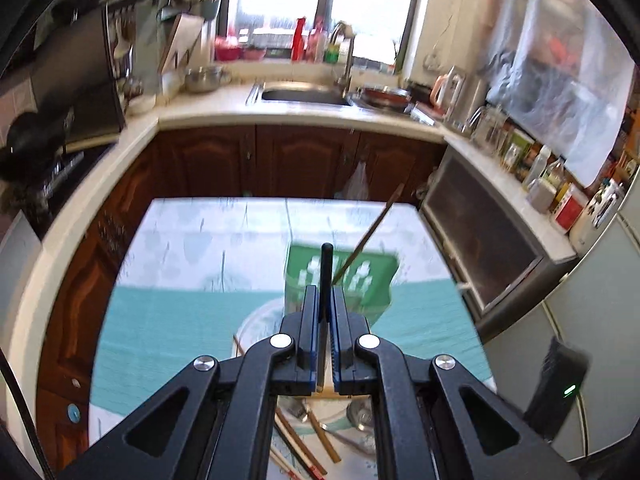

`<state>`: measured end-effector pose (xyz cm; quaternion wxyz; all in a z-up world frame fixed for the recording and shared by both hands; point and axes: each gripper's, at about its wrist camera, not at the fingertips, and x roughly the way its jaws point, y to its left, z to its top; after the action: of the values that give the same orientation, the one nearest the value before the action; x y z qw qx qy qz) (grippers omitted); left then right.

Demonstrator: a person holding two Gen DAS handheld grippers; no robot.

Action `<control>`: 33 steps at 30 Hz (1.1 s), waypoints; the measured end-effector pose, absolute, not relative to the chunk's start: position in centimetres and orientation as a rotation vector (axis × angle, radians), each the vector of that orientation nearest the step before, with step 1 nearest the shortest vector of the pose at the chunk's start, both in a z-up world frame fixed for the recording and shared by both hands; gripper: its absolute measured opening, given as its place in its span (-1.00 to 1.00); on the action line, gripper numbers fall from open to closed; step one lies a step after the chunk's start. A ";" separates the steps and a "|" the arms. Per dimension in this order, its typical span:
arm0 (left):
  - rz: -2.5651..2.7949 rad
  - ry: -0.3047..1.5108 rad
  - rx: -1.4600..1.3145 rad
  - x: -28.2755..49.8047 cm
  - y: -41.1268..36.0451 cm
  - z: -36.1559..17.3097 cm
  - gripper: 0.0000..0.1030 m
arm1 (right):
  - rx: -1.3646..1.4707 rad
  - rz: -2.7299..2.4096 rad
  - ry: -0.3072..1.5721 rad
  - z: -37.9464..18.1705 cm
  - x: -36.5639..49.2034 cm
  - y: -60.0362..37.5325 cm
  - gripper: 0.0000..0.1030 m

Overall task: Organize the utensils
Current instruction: 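Lift the black chopstick with the left gripper and insert it into the holder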

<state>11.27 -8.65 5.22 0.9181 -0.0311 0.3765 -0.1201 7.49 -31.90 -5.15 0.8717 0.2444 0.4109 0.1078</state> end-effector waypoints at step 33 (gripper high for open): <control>-0.235 0.823 -0.057 23.0 -9.6 1.2 -0.76 | 0.456 0.221 0.835 -2.6 11.6 -31.7 -0.05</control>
<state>23.03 -9.58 1.17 0.9095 -0.0276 0.3988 -0.1138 11.57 -31.69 -2.62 0.8831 0.2189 0.4012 0.1064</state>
